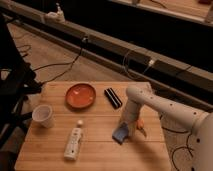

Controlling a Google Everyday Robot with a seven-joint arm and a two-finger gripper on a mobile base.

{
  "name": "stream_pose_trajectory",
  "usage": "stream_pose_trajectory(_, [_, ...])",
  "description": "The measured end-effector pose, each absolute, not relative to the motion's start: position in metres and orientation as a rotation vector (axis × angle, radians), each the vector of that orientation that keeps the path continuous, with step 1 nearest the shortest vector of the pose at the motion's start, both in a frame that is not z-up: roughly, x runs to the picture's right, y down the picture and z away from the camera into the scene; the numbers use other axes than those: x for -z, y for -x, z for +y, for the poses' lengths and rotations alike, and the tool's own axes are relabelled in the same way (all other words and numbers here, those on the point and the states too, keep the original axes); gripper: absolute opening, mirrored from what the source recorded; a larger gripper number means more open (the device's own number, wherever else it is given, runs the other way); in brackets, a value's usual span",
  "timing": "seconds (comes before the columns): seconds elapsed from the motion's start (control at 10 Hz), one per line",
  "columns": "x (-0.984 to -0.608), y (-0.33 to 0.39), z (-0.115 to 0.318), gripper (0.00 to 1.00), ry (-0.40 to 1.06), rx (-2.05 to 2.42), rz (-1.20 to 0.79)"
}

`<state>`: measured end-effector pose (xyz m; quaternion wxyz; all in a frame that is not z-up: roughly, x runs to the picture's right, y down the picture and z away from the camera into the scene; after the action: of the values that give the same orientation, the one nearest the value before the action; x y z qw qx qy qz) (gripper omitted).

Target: Wipe the white sponge on the table

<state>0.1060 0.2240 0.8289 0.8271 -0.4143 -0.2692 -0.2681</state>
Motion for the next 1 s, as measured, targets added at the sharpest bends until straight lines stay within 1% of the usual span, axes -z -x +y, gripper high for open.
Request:
stream_pose_trajectory(0.2, [-0.831,-0.076,0.209,0.00,0.840,0.631,-0.605])
stream_pose_trajectory(0.4, [-0.822,-0.037,0.215,0.00,0.821,0.716,-0.656])
stream_pose_trajectory(0.7, [-0.795,0.010,0.250,0.00,0.837,0.777,-0.749])
stream_pose_trajectory(1.0, [-0.769,0.016,0.290,0.00,0.886,0.703,-0.786])
